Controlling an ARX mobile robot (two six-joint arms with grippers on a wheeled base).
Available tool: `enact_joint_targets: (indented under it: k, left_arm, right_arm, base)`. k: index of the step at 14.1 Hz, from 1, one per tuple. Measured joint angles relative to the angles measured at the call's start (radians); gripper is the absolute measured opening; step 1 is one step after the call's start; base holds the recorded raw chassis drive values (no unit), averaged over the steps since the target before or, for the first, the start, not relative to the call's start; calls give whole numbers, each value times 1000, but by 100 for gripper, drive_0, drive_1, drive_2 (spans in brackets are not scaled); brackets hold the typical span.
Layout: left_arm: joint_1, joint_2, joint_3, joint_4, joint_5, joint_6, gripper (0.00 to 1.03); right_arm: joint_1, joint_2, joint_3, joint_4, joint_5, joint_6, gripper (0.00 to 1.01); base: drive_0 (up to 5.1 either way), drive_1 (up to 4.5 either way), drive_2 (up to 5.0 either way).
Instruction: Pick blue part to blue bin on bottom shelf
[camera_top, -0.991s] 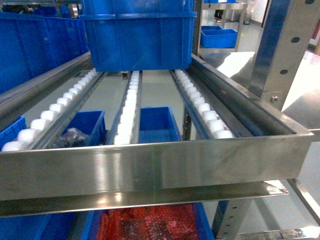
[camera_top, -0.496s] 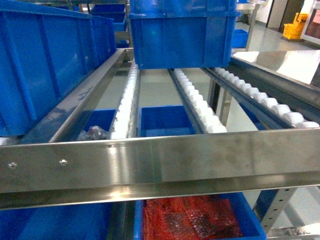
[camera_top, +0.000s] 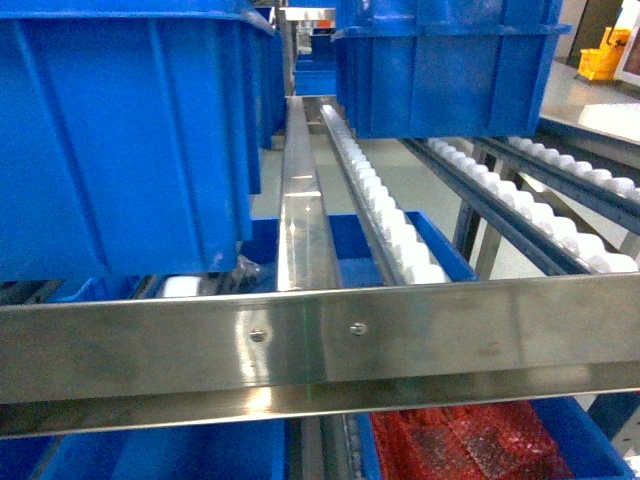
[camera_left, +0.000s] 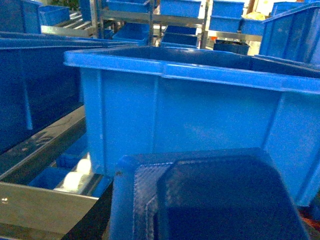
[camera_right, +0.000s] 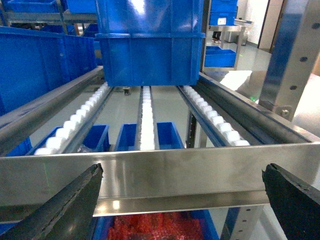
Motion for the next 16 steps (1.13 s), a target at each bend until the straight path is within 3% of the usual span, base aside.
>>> enact_joint_targets:
  k: [16]
  left_arm:
    - [1, -2, 0, 0, -4, 0, 44]
  right_arm:
    - [0, 0, 0, 2, -3, 0, 98]
  base:
    - [0, 0, 0]
